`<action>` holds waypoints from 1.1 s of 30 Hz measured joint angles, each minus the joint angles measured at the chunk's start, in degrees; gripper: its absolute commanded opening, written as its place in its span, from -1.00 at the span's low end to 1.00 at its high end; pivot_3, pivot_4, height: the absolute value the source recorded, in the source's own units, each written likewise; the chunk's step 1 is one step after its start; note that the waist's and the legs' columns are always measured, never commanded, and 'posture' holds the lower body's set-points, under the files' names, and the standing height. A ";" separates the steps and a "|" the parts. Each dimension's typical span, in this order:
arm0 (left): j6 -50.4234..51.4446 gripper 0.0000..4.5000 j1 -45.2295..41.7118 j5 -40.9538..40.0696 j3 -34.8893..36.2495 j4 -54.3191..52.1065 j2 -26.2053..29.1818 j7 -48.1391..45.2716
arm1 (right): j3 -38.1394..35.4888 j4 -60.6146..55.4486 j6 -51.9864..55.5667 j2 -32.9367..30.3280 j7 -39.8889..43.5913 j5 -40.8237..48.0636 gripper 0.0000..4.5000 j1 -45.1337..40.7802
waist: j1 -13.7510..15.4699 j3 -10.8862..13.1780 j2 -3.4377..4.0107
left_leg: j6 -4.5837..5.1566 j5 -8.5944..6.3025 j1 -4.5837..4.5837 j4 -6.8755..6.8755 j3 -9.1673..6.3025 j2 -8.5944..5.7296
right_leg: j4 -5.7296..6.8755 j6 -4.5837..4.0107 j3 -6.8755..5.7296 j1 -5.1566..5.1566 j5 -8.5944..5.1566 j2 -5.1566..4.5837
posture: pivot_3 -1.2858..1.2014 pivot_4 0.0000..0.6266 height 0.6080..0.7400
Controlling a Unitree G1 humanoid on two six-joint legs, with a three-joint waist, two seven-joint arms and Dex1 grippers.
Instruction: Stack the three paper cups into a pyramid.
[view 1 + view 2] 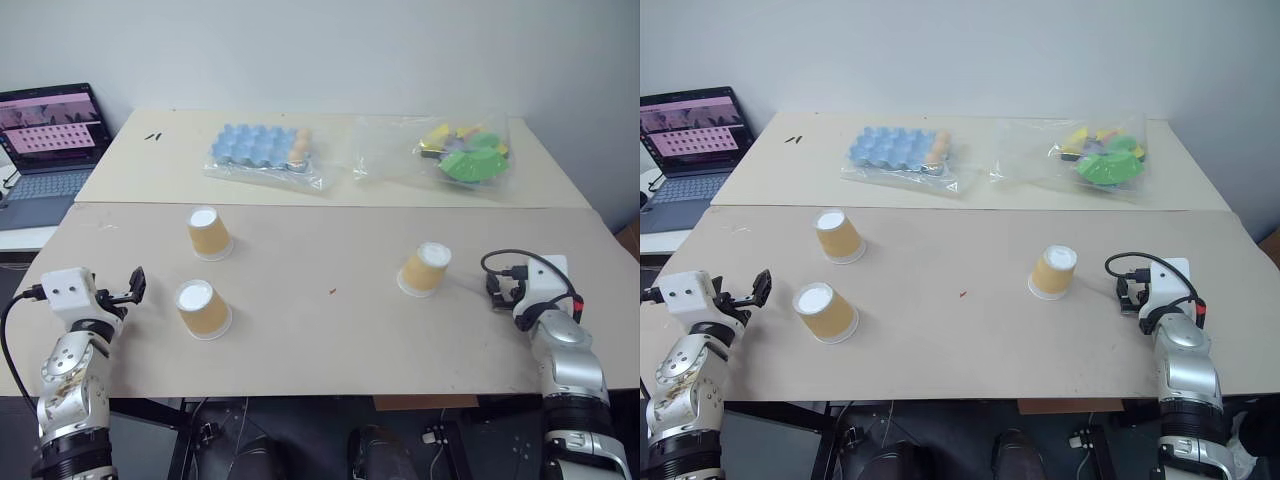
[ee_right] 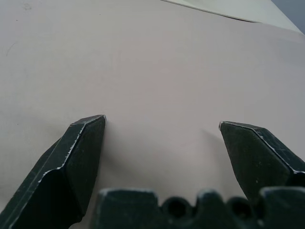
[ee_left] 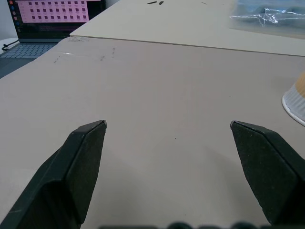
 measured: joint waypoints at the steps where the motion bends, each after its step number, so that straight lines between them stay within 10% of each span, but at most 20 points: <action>1: 0.00 0.98 0.00 0.00 0.00 0.00 0.00 0.00 | 0.00 0.00 0.00 0.00 0.00 0.00 1.00 0.00 | 0.00 0.00 0.00 | 0.00 0.00 0.00 0.00 0.00 0.00 | 0.00 0.00 0.00 0.00 0.00 0.00 | 0.03 -0.52 0.89; 11: 0.27 0.98 0.63 -0.03 -0.62 -0.25 1.99 -4.31 | -1.21 -18.33 9.90 -7.83 17.64 18.46 1.00 -13.89 | -0.14 0.14 0.40 | -0.11 0.01 0.08 -0.06 0.04 0.22 | 0.02 -0.09 0.02 -0.05 -0.05 0.24 | 0.03 -0.52 0.89; 18: 1.15 0.98 1.29 -0.03 -2.14 -1.67 1.85 -5.56 | 19.23 -40.93 26.24 -12.53 42.85 35.42 1.00 -16.81 | 0.58 0.12 0.33 | -0.04 -0.08 -0.10 -0.02 -0.08 0.19 | -0.13 -0.13 -0.10 -0.08 -0.05 0.20 | 0.03 -0.52 0.89; 25: 1.93 0.98 6.96 -0.04 -3.65 -5.89 5.12 -11.67 | 30.91 -41.13 22.85 -16.50 51.43 26.70 1.00 -15.88 | 1.61 0.02 0.07 | 0.20 -0.23 -0.41 0.24 -0.08 0.03 | -0.10 -0.12 -0.16 -0.26 -0.04 -0.03 | 0.03 -0.52 0.89; 33: 2.65 0.98 26.04 -2.45 -3.17 -14.37 21.92 -36.84 | 32.40 -37.53 19.55 -14.42 52.06 21.30 1.00 -15.46 | 1.39 0.05 0.11 | 0.04 -0.21 -0.67 0.27 0.20 0.16 | 0.15 -0.15 -0.05 -0.82 -0.09 0.04 | 0.03 -0.52 0.89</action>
